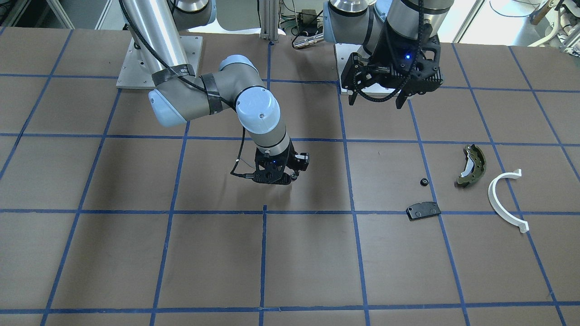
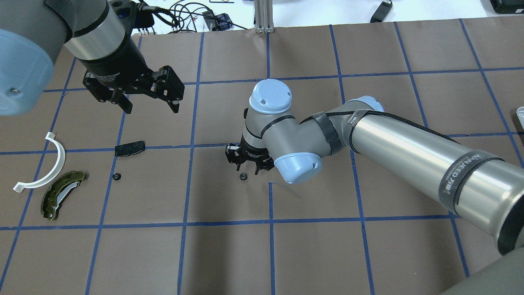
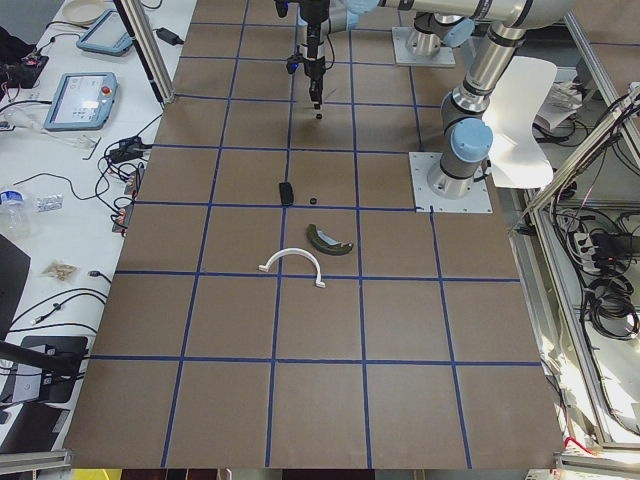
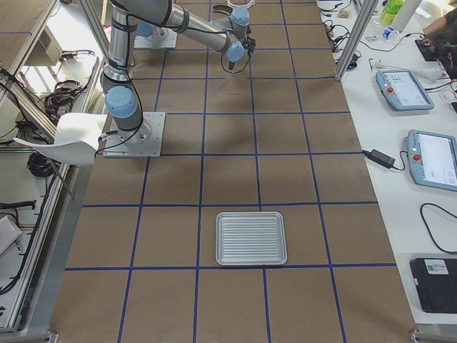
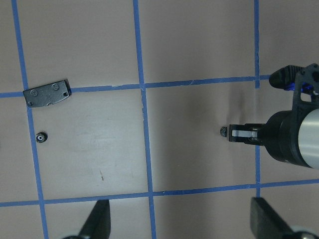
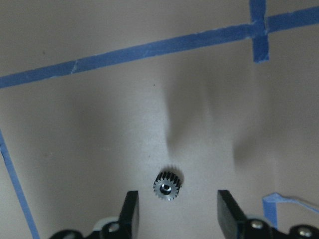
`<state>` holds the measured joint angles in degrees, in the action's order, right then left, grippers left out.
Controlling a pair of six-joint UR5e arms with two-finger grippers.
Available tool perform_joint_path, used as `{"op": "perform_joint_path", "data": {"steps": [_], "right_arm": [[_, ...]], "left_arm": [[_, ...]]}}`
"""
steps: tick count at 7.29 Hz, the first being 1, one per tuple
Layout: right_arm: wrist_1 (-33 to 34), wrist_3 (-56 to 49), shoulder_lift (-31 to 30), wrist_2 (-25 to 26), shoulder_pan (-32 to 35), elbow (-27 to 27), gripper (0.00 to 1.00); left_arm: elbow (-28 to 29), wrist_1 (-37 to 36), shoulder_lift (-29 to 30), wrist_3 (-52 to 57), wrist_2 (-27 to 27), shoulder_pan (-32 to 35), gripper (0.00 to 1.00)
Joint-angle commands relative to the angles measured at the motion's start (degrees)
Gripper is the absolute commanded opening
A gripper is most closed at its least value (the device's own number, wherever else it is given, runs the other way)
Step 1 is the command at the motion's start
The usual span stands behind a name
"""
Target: Place bearing gear from tray to pile
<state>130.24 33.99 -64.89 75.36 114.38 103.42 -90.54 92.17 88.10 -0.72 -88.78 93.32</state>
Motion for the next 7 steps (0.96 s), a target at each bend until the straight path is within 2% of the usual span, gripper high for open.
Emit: {"op": "perform_joint_path", "data": {"steps": [1, 2, 3, 4, 5, 6, 7], "right_arm": [[-0.4, -1.5, -1.1, 4.8, -2.9, -2.2, 0.99], [-2.4, -1.6, -2.8, 5.5, -6.2, -4.3, 1.00], [-8.2, -4.9, -4.6, 5.6, -10.1, -6.8, 1.00], [-12.9, -10.2, -6.8, 5.9, -14.8, -7.5, 1.00], [-15.9, -13.7, -8.9, 5.9, -19.6, -7.5, 1.00], [-21.6, -19.7, -11.4, 6.8, -23.5, -7.6, 1.00], [-25.2, -24.7, -13.8, 11.5, -26.8, -7.6, 1.00]], "left_arm": [[-5.8, -2.7, 2.9, -1.4, 0.7, -0.1, 1.00], [-11.5, -14.4, 5.5, -3.4, 0.5, 0.0, 1.00], [-15.4, -23.0, 7.8, -4.5, 0.6, 0.5, 1.00], [-16.3, -24.2, 9.9, -7.7, 0.9, 1.6, 1.00], [-16.3, -24.7, 12.2, -12.1, 0.9, 4.7, 1.00], [-16.3, -26.8, 15.3, -16.9, 0.8, 8.2, 1.00], [-16.4, -29.8, 18.3, -19.1, 0.9, 10.5, 1.00]]}}
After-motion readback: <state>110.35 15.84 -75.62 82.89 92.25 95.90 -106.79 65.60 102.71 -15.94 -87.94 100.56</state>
